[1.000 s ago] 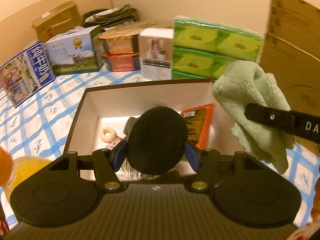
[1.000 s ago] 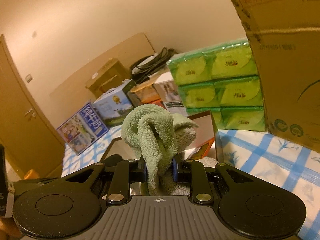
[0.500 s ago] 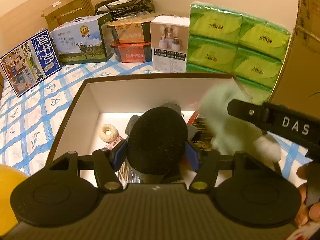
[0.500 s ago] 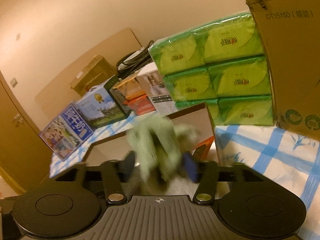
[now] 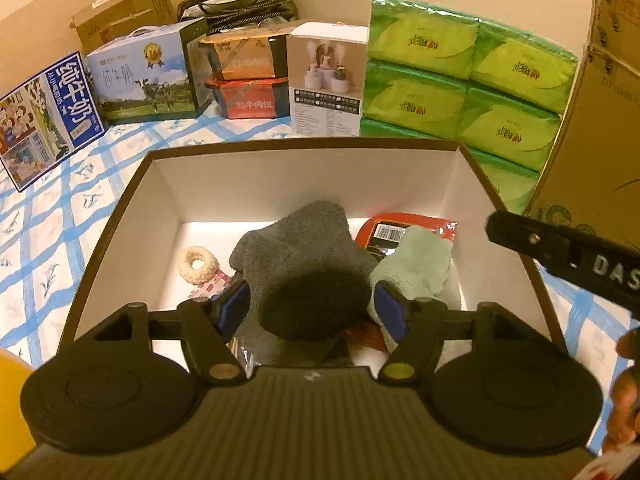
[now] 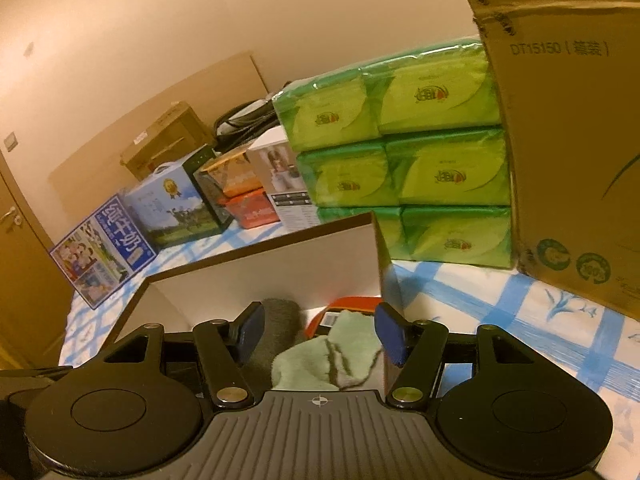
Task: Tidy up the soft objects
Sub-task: 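Open both grippers to drop the sponge and green towel into the box, then withdraw both grippers from the box back toward the beige sock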
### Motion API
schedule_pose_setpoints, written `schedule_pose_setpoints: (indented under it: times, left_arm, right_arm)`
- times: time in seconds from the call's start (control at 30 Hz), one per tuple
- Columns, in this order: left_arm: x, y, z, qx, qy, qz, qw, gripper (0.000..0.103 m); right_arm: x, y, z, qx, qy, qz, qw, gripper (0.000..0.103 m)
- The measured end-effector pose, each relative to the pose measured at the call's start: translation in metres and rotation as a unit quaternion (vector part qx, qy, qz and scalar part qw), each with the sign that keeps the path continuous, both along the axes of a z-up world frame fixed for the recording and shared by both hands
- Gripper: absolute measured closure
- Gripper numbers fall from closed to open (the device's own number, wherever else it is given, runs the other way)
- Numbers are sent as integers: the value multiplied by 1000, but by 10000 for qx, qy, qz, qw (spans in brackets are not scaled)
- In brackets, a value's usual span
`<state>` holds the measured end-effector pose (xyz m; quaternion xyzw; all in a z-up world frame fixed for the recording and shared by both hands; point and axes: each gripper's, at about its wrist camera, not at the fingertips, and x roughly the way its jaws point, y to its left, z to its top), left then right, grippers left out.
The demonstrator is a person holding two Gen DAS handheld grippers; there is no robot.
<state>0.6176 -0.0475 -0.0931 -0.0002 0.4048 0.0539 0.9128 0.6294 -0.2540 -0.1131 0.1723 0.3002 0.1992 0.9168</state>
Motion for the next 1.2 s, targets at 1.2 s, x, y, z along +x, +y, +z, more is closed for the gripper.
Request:
schedule_pose_setpoints:
  times: [1.2]
  left_arm:
    - [-125, 6, 44, -413, 152, -564, 9974, 33]
  right_arm:
    - [-147, -28, 48, -351, -265, 48, 9990, 42]
